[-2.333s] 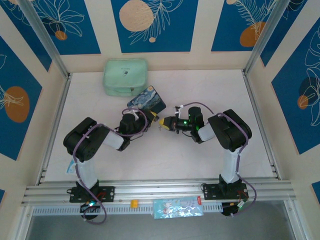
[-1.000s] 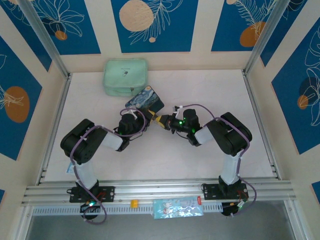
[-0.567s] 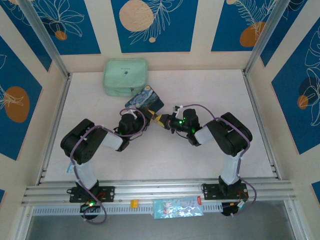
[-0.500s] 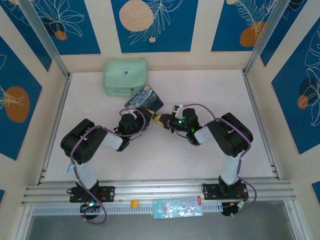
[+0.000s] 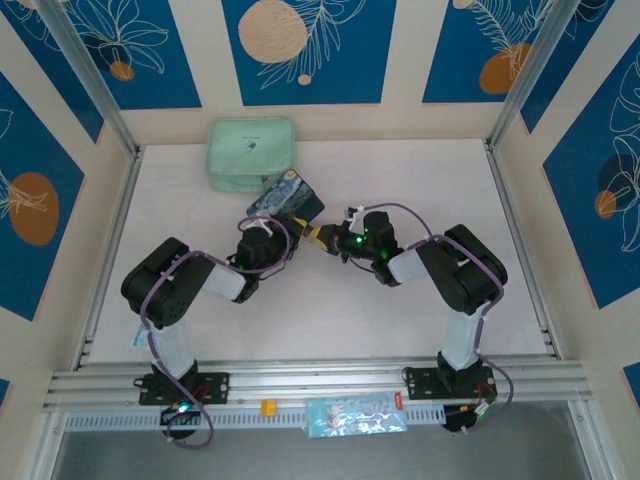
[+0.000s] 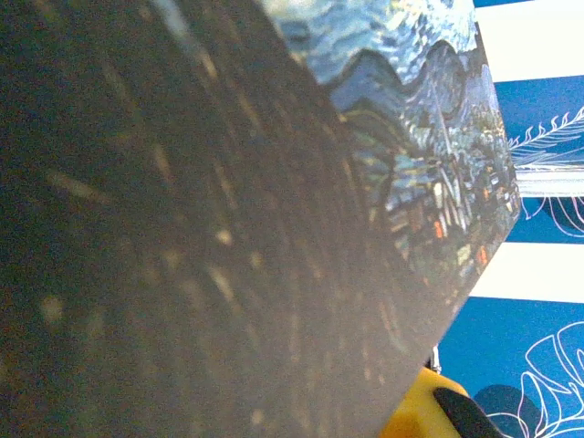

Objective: Unlock the padlock with the key

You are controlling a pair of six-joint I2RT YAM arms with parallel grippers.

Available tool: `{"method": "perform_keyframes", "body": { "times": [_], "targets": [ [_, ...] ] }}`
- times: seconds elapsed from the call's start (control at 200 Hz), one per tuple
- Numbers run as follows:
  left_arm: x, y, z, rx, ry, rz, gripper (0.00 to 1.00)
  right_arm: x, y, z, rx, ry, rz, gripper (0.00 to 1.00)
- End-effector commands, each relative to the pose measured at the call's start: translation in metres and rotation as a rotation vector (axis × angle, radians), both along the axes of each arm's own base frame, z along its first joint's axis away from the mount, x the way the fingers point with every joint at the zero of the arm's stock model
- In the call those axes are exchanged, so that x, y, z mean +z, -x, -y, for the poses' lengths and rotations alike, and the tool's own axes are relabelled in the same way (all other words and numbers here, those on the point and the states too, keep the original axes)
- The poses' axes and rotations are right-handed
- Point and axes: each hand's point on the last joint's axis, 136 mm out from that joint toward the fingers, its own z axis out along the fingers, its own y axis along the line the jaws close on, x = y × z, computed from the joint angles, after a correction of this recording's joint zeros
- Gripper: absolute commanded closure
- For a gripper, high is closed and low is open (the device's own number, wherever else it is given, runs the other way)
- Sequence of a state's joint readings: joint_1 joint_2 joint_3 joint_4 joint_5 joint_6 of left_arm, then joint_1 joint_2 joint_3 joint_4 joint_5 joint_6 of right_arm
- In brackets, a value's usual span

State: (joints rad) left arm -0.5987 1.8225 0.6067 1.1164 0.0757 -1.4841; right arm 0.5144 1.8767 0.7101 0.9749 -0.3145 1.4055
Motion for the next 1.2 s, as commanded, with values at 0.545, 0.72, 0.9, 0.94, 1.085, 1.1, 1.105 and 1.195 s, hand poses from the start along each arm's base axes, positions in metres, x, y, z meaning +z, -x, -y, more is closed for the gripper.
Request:
{"method": "perform_keyframes", "body": {
  "times": [0.545,0.72,0.9,0.94,1.085,1.1,1.105,1.195],
  "targets": [
    [0.078,0.065,0.069,-0.411,0.119,0.341,1.00,0.022,-0.042,0.001,-0.248,-0.599,-0.540,1.00],
    [0.079,0.068,0.070,-0.432,0.109,0.360,1.00,0.032,-0.039,-0.017,-0.243,-0.690,-0.651,1.00],
    [0.075,0.067,0.069,-0.426,0.108,0.345,1.00,0.043,-0.047,-0.018,-0.256,-0.722,-0.630,1.00],
    [0.073,0.066,0.068,-0.422,0.109,0.339,1.00,0.041,-0.049,-0.019,-0.250,-0.708,-0.617,1.00],
    [0.065,0.056,0.063,-0.376,0.117,0.294,1.00,0.031,-0.048,-0.017,-0.239,-0.644,-0.557,0.98],
    [0.063,0.055,0.063,-0.371,0.118,0.288,1.00,0.029,-0.048,-0.017,-0.238,-0.636,-0.548,0.97],
    [0.063,0.055,0.062,-0.369,0.118,0.286,1.00,0.029,-0.048,-0.017,-0.238,-0.636,-0.548,0.97],
    [0.058,0.049,0.060,-0.346,0.124,0.261,1.00,0.024,-0.046,-0.013,-0.227,-0.581,-0.488,0.91]
  ]
}}
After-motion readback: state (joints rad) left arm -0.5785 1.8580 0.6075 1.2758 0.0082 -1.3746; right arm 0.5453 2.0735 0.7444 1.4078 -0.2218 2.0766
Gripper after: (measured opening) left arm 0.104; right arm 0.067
